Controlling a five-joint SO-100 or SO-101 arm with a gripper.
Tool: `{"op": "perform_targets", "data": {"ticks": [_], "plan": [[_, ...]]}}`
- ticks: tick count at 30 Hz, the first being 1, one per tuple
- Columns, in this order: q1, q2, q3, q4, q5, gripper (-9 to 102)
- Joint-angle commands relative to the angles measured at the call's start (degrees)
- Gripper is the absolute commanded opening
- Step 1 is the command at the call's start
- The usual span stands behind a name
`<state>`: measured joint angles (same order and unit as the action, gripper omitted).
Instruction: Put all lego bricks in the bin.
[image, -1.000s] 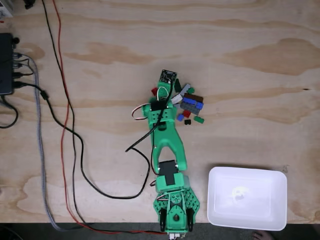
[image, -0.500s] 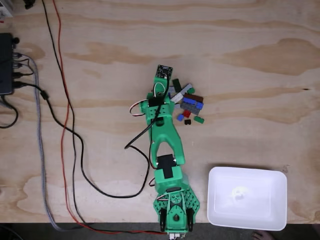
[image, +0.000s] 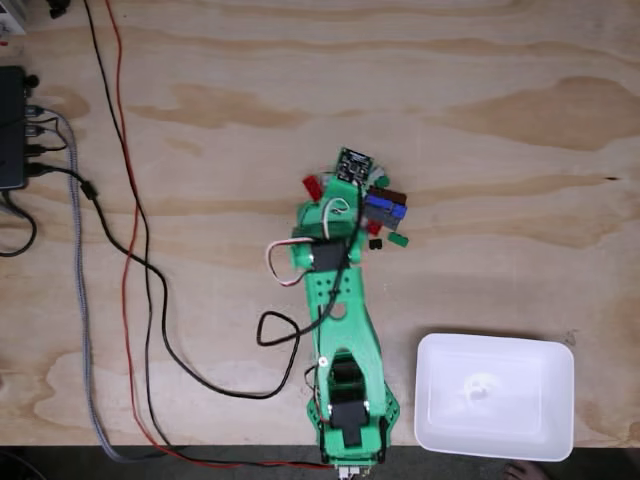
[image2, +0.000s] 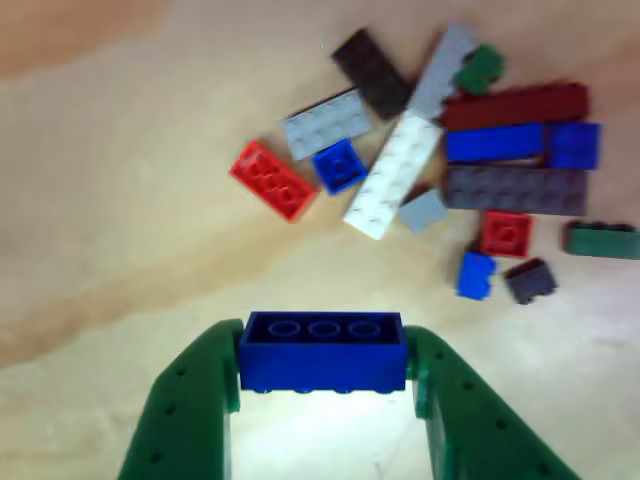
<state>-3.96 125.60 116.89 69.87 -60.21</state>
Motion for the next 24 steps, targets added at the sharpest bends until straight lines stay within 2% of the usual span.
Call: {"op": "perform_targets", "data": {"ticks": [1, 3, 6, 10, 12, 16, 20, 24], "plan": [[17.40, 32.52, 5.54, 32.08, -5.19, 0], [25.49, 35.77, 8.44, 31.73, -11.51, 0], [37.27, 35.51, 12.57, 25.49, -18.11, 0], [55.81, 25.05, 11.78, 18.28, -26.89, 0], [63.19, 18.98, 12.30, 11.60, -29.18, 0], [71.98, 9.58, 14.85, -1.93, -30.94, 0], [76.90, 2.29, 13.54, -7.47, -31.20, 0], [82.27, -1.41, 13.36, -7.38, -33.84, 0]]}}
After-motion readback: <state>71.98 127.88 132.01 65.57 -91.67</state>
